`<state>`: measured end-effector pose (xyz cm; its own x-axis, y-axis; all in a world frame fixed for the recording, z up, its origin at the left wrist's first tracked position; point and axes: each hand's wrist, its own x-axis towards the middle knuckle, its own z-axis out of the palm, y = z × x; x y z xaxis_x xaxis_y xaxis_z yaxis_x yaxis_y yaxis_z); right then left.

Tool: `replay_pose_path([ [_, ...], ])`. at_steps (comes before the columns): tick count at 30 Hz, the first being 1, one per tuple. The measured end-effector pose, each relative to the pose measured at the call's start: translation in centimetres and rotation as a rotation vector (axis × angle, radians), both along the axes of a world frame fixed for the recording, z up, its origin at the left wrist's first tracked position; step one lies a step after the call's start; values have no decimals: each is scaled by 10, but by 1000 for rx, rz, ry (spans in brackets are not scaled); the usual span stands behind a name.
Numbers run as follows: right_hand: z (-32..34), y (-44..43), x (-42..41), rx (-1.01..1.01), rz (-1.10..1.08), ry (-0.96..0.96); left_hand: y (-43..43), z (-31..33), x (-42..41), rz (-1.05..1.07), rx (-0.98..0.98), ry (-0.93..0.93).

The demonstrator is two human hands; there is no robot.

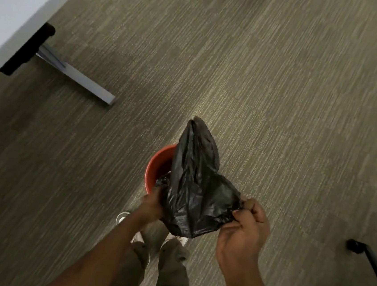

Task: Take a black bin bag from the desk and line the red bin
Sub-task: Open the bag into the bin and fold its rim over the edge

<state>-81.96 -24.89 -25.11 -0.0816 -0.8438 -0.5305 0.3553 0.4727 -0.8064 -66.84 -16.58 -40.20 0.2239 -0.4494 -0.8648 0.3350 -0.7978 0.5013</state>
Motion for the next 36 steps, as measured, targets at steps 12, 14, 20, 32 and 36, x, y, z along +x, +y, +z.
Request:
replay_pose_path([
  [12, -50, 37, 12, -665, 598, 673, -92, 69, -7, -128, -30, -27],
  [14, -56, 42, 11, -757, 637, 724, -94, 63, -12, -251, 13, -11],
  [20, -78, 57, -6, -626, 779, 803, -90, 50, -12, -185, -88, -119],
  [32, -97, -40, 37, 389, 635, 239, -64, 45, -2, -139, -247, 92],
  [36, -106, -39, 30, 336, 551, 286, -57, 41, 2, -141, -232, 73],
])
